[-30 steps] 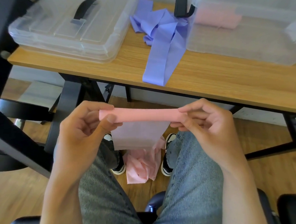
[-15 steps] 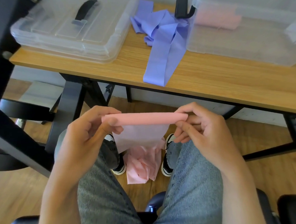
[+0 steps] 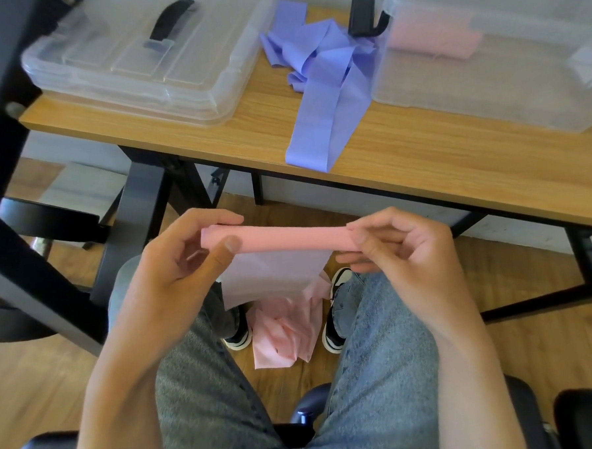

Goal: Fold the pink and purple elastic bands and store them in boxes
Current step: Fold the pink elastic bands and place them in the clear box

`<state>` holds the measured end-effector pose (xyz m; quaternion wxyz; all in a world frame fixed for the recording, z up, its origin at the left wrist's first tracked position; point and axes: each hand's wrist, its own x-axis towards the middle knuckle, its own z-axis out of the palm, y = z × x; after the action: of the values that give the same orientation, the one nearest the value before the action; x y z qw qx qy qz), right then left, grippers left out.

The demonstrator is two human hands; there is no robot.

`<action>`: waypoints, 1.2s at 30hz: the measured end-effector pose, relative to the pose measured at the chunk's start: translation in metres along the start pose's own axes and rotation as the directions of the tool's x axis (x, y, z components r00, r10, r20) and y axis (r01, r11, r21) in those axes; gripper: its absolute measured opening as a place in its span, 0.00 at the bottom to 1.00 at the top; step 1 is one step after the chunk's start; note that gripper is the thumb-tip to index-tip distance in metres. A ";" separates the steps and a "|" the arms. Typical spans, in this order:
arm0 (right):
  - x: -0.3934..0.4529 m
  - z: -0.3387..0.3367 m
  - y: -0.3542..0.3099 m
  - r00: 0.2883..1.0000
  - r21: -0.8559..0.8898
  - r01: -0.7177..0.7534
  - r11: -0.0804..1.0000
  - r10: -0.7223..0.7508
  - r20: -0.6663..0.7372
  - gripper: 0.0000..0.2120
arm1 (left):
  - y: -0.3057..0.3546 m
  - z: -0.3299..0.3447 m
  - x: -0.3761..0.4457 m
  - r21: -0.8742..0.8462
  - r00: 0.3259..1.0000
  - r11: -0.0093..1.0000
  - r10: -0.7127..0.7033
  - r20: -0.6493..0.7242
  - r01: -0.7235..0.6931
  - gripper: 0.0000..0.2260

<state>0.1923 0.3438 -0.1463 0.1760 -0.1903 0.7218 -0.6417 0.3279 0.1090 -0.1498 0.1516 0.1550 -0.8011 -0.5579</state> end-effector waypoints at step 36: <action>0.002 0.001 0.002 0.986 -0.002 -0.163 0.987 0.163 0.023 0.04 | 0.002 0.006 0.001 -0.159 0.988 0.979 -0.140 -0.071 0.127 0.12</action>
<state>0.1910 0.3428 -0.1487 0.2362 -0.1378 0.7329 -0.6230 0.3245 0.1140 -0.1499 0.1580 0.2191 -0.7364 -0.6203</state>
